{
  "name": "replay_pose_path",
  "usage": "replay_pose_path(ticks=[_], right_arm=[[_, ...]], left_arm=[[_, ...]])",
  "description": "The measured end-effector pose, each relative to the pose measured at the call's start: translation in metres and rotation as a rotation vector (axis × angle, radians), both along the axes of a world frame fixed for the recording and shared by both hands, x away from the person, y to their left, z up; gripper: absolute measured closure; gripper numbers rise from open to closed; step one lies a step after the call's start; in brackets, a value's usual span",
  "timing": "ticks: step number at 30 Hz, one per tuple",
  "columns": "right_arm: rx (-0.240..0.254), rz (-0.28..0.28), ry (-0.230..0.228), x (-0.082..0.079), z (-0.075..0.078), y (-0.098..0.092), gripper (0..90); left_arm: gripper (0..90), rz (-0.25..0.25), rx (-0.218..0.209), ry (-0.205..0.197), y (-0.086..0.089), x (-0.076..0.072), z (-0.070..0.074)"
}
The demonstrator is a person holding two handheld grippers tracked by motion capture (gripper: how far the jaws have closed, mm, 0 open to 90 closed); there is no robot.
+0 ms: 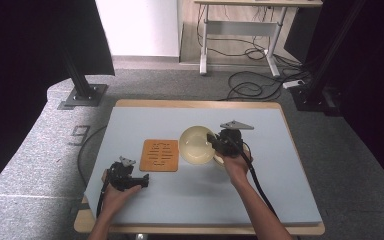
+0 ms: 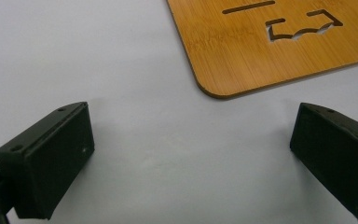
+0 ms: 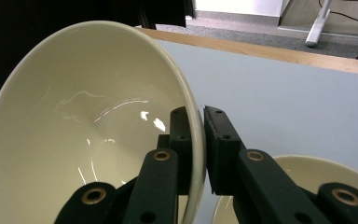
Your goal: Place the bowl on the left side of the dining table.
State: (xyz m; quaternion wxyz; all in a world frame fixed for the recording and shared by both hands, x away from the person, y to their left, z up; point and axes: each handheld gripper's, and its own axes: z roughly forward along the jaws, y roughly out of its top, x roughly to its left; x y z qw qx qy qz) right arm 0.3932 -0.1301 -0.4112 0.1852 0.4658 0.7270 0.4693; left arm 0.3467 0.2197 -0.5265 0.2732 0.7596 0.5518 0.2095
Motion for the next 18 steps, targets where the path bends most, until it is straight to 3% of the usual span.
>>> replay_pose_path(ticks=[18], right_arm=[[-0.005, 0.007, 0.007, 0.005, -0.003, 0.013, 82.3]], left_arm=[[0.0, 0.0, 0.0, 0.0, 0.0, 0.0, 0.0]])
